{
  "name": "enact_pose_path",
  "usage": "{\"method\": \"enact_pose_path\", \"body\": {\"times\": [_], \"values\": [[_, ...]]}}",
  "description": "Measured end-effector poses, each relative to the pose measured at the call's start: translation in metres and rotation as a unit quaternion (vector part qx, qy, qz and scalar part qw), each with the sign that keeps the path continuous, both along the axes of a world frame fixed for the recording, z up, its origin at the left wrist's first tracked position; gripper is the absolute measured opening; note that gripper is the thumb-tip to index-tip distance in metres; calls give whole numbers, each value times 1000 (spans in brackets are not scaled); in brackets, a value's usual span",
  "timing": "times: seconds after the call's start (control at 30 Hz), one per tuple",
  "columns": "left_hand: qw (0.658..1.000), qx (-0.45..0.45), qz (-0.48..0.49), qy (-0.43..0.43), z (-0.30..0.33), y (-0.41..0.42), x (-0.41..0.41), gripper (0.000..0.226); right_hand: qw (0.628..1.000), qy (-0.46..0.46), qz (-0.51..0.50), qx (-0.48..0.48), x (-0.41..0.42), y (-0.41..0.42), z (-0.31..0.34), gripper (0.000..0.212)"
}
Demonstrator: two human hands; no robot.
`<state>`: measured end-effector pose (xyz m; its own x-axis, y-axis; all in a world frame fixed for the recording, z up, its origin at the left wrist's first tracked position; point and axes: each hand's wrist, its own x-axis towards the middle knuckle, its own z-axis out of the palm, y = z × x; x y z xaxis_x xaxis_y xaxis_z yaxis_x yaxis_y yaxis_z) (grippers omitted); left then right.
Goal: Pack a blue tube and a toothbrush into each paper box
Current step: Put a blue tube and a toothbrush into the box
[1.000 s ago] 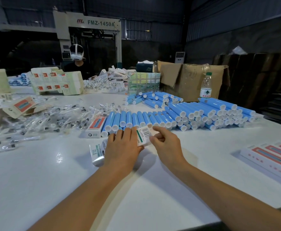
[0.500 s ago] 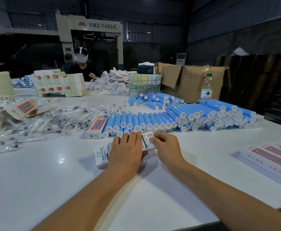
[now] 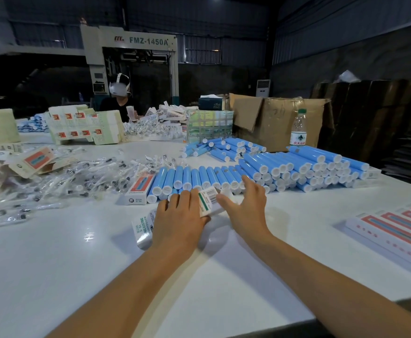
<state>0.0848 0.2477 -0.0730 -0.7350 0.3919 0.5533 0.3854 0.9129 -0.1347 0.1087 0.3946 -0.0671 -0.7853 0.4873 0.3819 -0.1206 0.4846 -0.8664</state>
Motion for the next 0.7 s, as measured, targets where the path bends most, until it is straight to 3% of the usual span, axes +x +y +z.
{"method": "enact_pose_path", "body": {"times": [0.03, 0.07, 0.13, 0.17, 0.23, 0.3, 0.37, 0.43, 0.5, 0.57, 0.7], "values": [[1000, 8, 1, 2, 0, 0, 0, 69, 991, -21, 34, -125, -1, 0, 2, 77], [1000, 12, -1, 4, 0, 0, 0, 69, 960, -35, 82, -264, -1, -2, 4, 75], [1000, 8, -15, 5, -1, 1, 2, 68, 855, -72, 184, -480, -1, -4, 6, 47], [1000, 3, -20, 7, -2, 1, 2, 68, 820, -87, 207, -526, -1, -3, 7, 31], [1000, -1, -25, 9, -3, 2, 3, 67, 800, -79, 229, -550, -2, -1, 6, 17], [1000, 0, -28, 8, -2, 2, 3, 66, 822, -46, 222, -523, -3, -4, 5, 12], [999, 0, -32, 7, -2, 3, 2, 66, 871, -19, 190, -452, -4, -7, 3, 8], [999, 3, -37, -1, -2, 4, 2, 66, 936, -16, 134, -326, -2, -12, -1, 8], [999, 4, -39, -10, -3, 6, 3, 69, 989, -18, 75, -130, 2, -16, -5, 13], [999, -1, -41, -13, -4, 7, 5, 70, 998, -13, 50, 38, 6, -20, -8, 21], [999, -11, -36, -18, -2, 7, 11, 69, 989, -9, 44, 138, 8, -23, -9, 25]]}}
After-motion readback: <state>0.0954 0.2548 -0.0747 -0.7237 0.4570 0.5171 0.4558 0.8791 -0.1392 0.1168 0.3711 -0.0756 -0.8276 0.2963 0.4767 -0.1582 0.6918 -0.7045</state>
